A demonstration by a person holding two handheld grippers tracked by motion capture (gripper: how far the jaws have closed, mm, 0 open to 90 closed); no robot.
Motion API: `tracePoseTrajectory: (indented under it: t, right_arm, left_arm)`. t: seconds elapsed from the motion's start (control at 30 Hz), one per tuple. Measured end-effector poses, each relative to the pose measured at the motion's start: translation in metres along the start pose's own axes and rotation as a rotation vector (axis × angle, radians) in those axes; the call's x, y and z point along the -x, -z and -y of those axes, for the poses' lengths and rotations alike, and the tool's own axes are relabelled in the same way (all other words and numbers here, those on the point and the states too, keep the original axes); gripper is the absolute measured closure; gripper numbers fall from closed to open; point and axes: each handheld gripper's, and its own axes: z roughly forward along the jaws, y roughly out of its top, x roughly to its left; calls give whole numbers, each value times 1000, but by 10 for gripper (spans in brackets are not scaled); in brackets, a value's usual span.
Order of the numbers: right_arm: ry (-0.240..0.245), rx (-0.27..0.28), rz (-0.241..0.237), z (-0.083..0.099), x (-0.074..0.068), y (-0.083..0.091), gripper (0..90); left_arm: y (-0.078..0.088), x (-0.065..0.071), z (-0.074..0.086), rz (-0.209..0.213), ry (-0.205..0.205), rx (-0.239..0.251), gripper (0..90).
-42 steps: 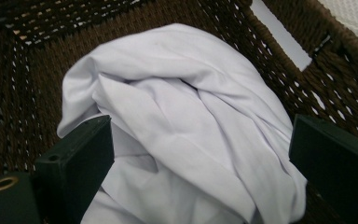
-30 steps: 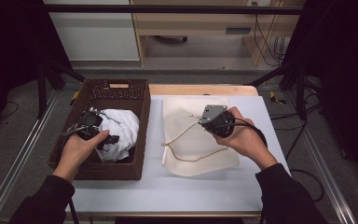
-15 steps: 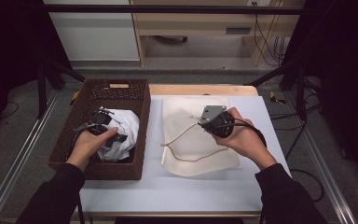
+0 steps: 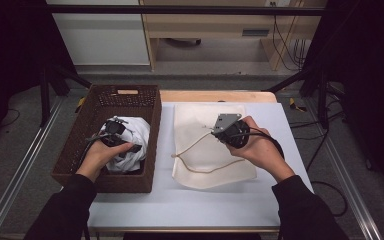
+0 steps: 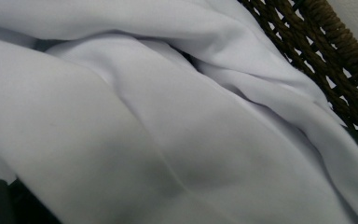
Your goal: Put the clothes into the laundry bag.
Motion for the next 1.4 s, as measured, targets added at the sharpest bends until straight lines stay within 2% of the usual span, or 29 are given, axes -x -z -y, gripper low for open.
tracePoseTrajectory:
  t: [0.07,0.2,0.23,0.27,0.3,0.33,0.37,0.4,0.43,0.47,0.6,0.7,0.8,0.97,1.07,1.17,1.3,1.4]
  right_arm:
    - [4,1,0,0,0,0,900]
    - [5,0,2,-2,0,1,900]
    - [3,3,-1,-3,0,0,900]
    - [3,3,-1,-3,0,0,900]
    - [6,1,1,-3,0,0,900]
    - [6,1,1,-3,0,0,900]
    - [5,0,-1,-4,-1,0,900]
    - [7,2,-4,-4,-1,0,900]
    - [7,2,-4,-4,-1,0,900]
    - [8,-4,-2,-4,-1,0,900]
    - [0,1,-2,-3,1,1,900]
    - [1,-3,0,-2,2,2,900]
    - [0,1,-2,-3,2,3,900]
    - [2,0,0,-4,3,2,900]
    - [1,-3,4,-4,3,2,900]
    - [3,-4,1,-4,3,1,900]
    - [4,-5,1,-4,3,1,900]
    - [0,-4,-2,-3,4,1,900]
  left_arm:
    - [0,0,0,-3,-4,-2,10]
    - [0,-1,0,0,-1,-7,106]
    - [0,-1,0,1,1,-7,180]
    - [-1,-1,0,1,1,-8,180]
    - [-1,-1,0,0,0,-12,254]
    - [-2,0,0,0,-3,-12,254]
    - [-2,0,-1,2,-7,-13,302]
    - [-1,0,-1,2,-8,-12,404]
    - [0,0,-1,7,-7,-7,404]
    - [2,1,-2,3,-8,0,516]
    - [5,3,-3,1,-14,10,635]
    - [11,2,-3,-13,-18,25,657]
    - [20,0,-4,-49,-29,65,664]
    - [44,-1,-8,-112,-65,172,668]
    - [55,-3,-8,-121,-69,234,670]
    - [64,-4,-8,-116,-65,275,672]
    - [78,0,-7,-135,-103,338,673]
    - [88,2,-6,-130,-115,373,673]
